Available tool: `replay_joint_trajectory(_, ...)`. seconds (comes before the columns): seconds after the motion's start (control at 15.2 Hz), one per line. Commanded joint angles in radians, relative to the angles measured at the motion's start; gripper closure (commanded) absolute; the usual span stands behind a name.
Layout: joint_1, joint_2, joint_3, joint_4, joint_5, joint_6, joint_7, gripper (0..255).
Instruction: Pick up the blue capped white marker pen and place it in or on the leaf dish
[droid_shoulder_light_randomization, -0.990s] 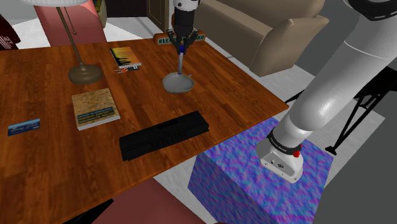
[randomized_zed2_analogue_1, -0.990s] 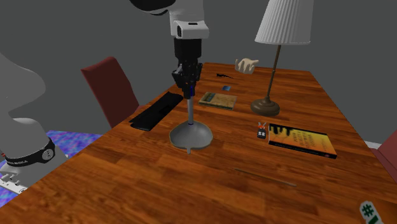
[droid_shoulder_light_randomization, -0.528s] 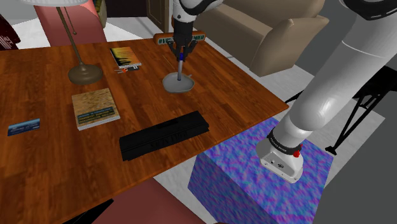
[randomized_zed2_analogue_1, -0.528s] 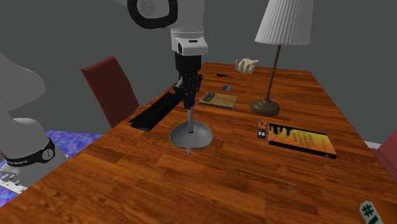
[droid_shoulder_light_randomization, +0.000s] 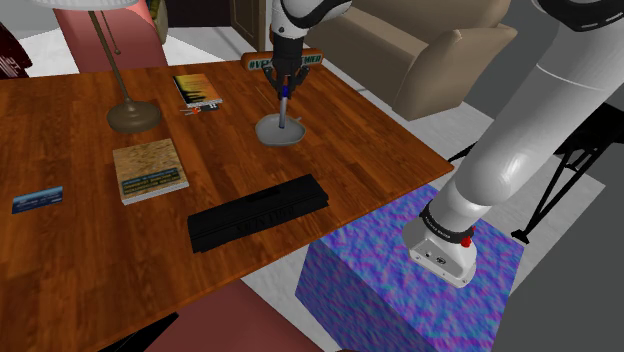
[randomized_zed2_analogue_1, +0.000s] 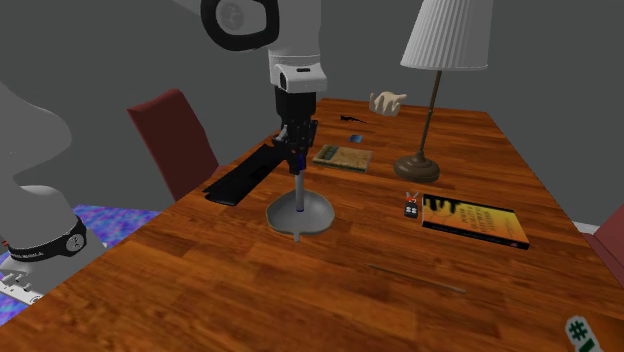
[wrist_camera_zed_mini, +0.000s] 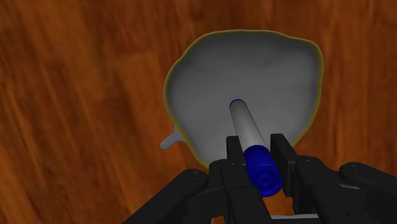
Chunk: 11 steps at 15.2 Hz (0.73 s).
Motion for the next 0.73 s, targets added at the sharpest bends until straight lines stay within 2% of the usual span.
replay_joint_trajectory(0.0, 0.0, 0.0, 0.0, 0.0, 0.0, 0.0, 0.0, 0)
replay_joint_trajectory(0.33, 0.0, 0.0, 0.0, 0.0, 0.0, 0.0, 0.0, 0)
replay_joint_trajectory(0.59, -0.002, -0.034, -0.001, 0.09, 0.011, -0.123, -0.008, 0)
replay_joint_trajectory(0.66, -0.002, -0.034, -0.001, 0.09, 0.011, -0.123, -0.008, 0)
